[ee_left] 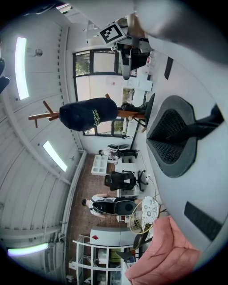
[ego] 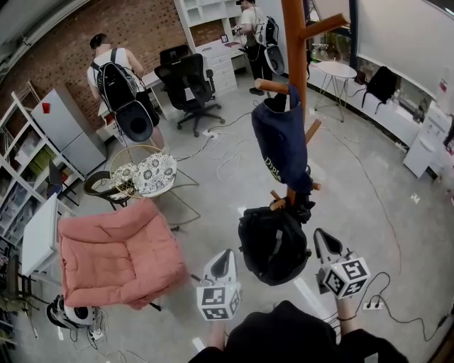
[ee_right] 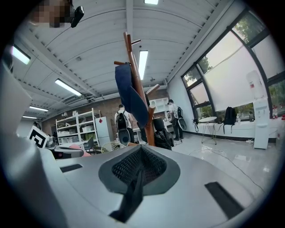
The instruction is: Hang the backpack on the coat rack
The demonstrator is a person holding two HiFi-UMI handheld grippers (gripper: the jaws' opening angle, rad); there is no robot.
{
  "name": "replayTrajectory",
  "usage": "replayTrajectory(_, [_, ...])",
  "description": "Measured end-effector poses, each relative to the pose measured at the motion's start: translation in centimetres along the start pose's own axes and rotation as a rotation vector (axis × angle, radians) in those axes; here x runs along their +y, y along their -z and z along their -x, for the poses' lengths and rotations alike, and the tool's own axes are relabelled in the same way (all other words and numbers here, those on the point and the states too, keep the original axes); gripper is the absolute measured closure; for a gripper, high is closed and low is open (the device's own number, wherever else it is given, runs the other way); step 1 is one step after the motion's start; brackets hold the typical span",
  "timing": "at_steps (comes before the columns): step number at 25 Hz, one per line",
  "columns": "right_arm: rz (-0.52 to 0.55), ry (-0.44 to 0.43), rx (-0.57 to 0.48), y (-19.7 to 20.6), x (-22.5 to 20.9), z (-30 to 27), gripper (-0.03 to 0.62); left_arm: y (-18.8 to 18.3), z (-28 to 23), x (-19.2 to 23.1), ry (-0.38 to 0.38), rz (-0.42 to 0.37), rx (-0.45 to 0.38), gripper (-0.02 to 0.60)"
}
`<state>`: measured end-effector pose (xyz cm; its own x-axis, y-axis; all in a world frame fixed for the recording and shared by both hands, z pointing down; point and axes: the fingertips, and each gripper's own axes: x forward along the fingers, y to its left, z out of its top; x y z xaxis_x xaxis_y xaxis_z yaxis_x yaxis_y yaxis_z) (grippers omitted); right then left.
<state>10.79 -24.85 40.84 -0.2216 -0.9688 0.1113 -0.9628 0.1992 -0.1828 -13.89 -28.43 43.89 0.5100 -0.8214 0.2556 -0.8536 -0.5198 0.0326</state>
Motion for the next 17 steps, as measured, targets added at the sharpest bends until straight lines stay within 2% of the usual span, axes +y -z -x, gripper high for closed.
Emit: replayTrajectory(17, [-0.002, -0.011, -0.039, -0.9, -1.0, -0.2, 0.582, -1.1, -0.8, -0.1, -0.007, -0.028, -0.028, 0.565])
